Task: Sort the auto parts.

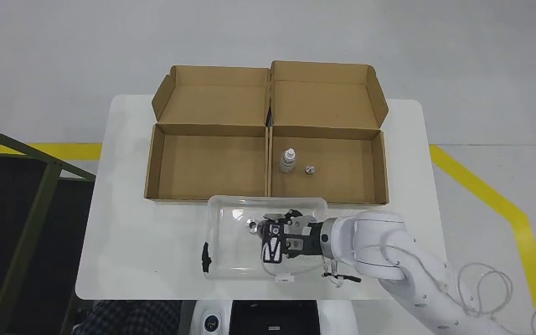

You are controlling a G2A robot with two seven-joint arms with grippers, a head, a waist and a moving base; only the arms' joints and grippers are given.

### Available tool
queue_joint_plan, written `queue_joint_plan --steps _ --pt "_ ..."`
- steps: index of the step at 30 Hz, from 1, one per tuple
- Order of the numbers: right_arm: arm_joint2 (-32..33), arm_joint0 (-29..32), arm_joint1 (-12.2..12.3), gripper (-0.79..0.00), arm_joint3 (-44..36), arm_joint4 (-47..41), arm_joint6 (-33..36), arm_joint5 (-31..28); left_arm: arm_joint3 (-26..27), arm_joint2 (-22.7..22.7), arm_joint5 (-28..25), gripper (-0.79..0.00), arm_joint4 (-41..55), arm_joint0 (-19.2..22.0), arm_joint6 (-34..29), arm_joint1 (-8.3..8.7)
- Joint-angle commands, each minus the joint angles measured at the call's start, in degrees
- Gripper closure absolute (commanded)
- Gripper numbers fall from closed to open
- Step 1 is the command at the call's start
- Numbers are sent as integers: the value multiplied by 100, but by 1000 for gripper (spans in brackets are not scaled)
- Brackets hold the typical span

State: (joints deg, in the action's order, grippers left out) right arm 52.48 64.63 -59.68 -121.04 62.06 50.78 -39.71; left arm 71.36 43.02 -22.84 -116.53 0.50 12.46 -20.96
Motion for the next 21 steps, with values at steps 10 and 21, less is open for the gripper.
queue_joint_plan --steps 10,21 --pt "335 95 63 0 -214 46 -366 22 0 0 0 -785 0 0 0 0" --pt "364 -119 39 0 -202 -12 -793 48 0 0 0 -785 0 0 0 0"
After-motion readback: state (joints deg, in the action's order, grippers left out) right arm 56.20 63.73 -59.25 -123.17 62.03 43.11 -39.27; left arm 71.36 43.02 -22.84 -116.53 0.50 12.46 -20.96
